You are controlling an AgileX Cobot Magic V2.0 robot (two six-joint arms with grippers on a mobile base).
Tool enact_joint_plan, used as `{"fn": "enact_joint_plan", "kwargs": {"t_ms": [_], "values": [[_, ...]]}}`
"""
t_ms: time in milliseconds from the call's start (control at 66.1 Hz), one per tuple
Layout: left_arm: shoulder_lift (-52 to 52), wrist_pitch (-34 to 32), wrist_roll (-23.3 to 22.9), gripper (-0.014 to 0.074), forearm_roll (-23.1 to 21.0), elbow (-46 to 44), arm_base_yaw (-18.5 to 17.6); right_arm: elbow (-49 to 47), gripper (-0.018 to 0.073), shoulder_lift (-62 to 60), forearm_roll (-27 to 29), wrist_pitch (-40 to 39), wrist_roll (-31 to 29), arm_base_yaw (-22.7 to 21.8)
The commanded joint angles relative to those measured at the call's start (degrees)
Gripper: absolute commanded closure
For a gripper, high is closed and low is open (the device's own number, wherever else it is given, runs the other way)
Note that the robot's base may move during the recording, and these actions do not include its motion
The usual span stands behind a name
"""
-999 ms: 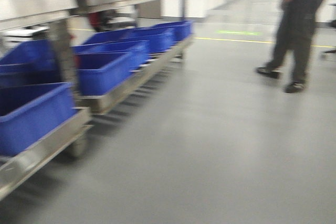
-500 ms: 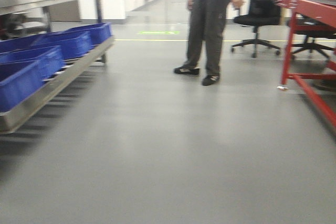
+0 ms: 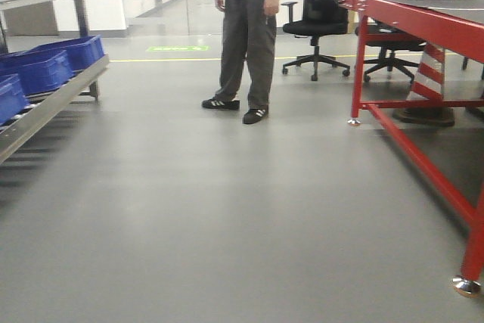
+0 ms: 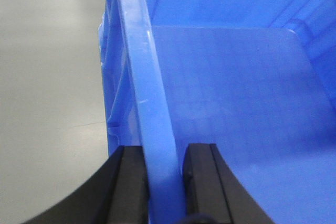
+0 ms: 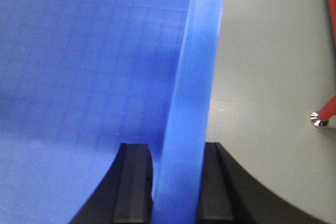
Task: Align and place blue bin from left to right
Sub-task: 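Drive across the floor past the person carrying the bin in both grippers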
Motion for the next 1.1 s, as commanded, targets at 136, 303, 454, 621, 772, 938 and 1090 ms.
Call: {"fn": "enact_joint_plan", "kwargs": {"t_ms": [136,303,454,621,772,938,1090], "values": [[-1.10,-5.20,0.75,0.0708,-0.74,-0.89,-0.36,-0.99,0.0627,-1.65,1.03,-5.61,-1.14,0.22],[-1.10,-5.20,0.75,0.0708,-0.74,-0.89,-0.36,-0.99,0.0627,-1.65,1.03,-5.61,-1.14,0.22],[-1.10,-5.20,0.75,0.0708,-0.74,-0.89,-0.36,-0.99,0.0627,-1.65,1.03,-5.61,-1.14,0.22],[-1.10,-5.20,0.75,0.0708,-0.74,-0.89,-0.36,-0.99,0.0627,-1.65,1.03,-5.61,-1.14,0.22],[-1.10,-5.20,0.75,0.0708,-0.74,-0.89,-0.36,-0.99,0.0627,-1.65,1.03,-5.61,-1.14,0.22],[-1.10,-5.20,0.75,0.0708,-0.74,-0.89,-0.36,-0.99,0.0627,-1.65,1.03,-5.61,-1.14,0.22],[-1.10,-5.20,0.75,0.0708,-0.74,-0.89,-0.36,-0.99,0.0627,-1.65,1.03,-5.61,-1.14,0.22]]}}
